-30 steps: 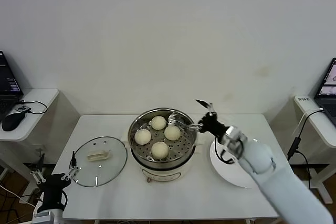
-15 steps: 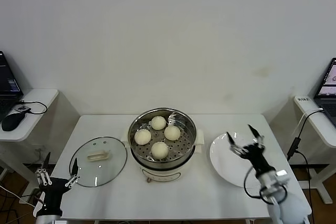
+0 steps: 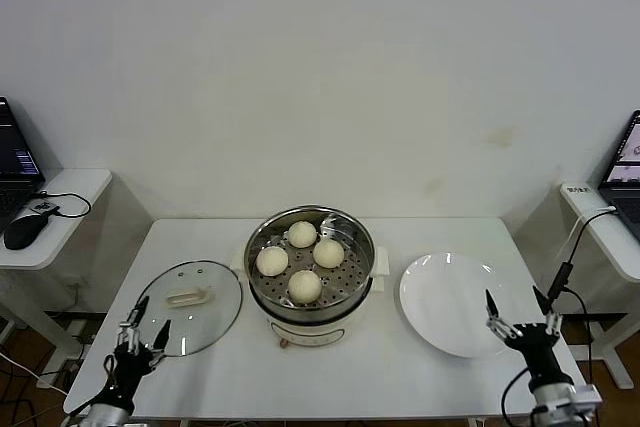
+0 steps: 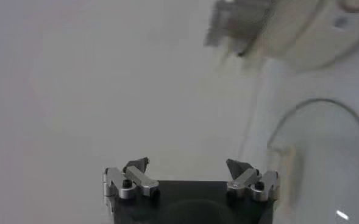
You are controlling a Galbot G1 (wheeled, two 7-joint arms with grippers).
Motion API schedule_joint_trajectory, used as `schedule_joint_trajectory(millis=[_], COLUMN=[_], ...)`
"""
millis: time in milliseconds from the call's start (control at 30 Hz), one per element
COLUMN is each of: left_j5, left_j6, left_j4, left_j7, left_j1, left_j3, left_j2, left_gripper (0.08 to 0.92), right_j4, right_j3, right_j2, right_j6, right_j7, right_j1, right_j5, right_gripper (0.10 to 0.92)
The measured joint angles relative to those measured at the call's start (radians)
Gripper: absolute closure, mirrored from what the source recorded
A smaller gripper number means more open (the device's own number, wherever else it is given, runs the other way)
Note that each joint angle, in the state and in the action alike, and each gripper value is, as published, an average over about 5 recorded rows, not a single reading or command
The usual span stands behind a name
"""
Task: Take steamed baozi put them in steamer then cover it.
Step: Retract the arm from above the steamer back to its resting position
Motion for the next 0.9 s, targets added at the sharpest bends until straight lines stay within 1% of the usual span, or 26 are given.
schedule_joint_trajectory(millis=[167, 467, 900], left_j5=[0.057, 0.109, 0.144], left_j6=[0.013, 0.020, 0.026], left_j4=[0.071, 0.205, 0.340], left_j7=[0.024, 0.041, 0.056], left_j1=[-0.065, -0.198, -0.342], left_j3=[0.040, 0.089, 0.136], left_j2=[0.017, 0.039, 0.050], left_gripper=[0.177, 0.177, 0.177], right_j4=[0.009, 0.007, 0.002], right_j3=[0.021, 0.030, 0.054], right_j2=[0.016, 0.042, 0.055], right_j6=[-0.005, -0.013, -0.019], right_j7=[-0.002, -0.007, -0.011], right_j1=[-0.025, -0.037, -0.054], right_j5=[0.007, 0.011, 0.018], right_gripper=[0.203, 0.203, 0.202])
